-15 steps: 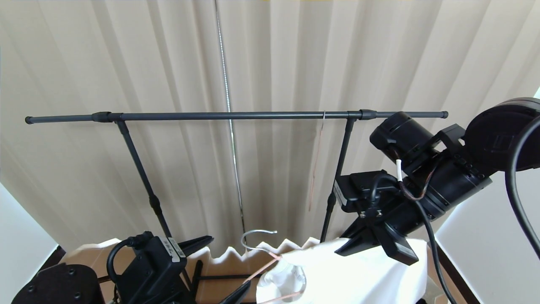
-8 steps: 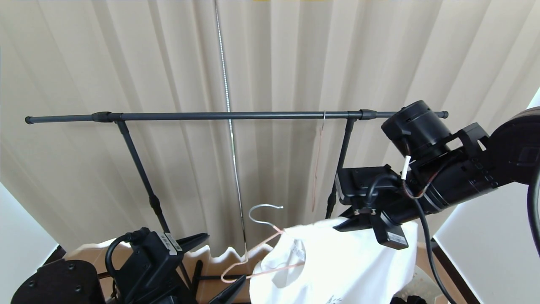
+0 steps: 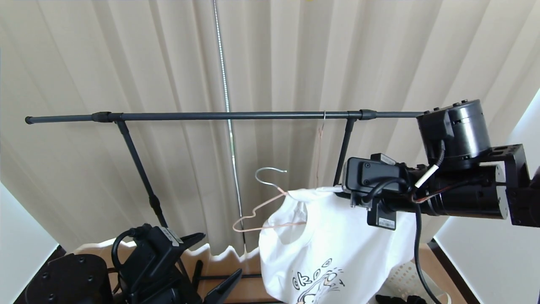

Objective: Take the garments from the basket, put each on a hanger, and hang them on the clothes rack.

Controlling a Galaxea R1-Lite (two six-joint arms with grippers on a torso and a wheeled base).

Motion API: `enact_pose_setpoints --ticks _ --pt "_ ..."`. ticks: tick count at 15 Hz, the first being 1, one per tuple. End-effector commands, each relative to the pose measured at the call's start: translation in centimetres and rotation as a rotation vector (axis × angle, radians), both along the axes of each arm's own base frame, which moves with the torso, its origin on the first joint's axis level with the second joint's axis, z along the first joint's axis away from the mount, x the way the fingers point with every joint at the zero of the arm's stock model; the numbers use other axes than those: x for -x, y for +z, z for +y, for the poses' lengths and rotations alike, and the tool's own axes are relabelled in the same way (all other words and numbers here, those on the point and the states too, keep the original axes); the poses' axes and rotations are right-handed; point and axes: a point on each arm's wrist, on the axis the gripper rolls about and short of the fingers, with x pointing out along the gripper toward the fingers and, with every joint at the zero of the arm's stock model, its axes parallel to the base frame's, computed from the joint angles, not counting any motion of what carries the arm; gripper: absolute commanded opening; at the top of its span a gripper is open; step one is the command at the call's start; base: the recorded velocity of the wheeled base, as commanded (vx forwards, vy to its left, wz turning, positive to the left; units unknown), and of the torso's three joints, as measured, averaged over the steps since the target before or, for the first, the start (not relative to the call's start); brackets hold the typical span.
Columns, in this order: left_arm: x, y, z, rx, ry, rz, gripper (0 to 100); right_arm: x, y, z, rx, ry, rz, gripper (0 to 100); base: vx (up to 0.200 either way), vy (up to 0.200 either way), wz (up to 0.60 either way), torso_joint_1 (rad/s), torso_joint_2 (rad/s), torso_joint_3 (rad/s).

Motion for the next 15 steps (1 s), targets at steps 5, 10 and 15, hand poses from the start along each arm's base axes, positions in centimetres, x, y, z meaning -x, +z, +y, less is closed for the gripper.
enact_pose_setpoints --ticks 5,10,15 --pt "-2.4 -1.1 -0.9 0.009 0.15 0.042 100 1.9 -3.7 1.4 -0.213 -0.143 -0.18 0 0.0 0.0 0.0 0.0 0.0 0.0" --pt "-4.0 -2.3 -1.2 0.003 0.206 0.078 100 2.3 -5.7 1.9 -0.4 -0.166 -0.218 0 0.0 0.0 0.0 0.0 0.0 0.0" --pt "-5.4 -3.2 -2.1 -0.004 0.275 0.083 100 2.4 -6.7 2.5 -0.493 -0.139 -0.298 0 0.0 0.0 0.0 0.0 0.0 0.0"
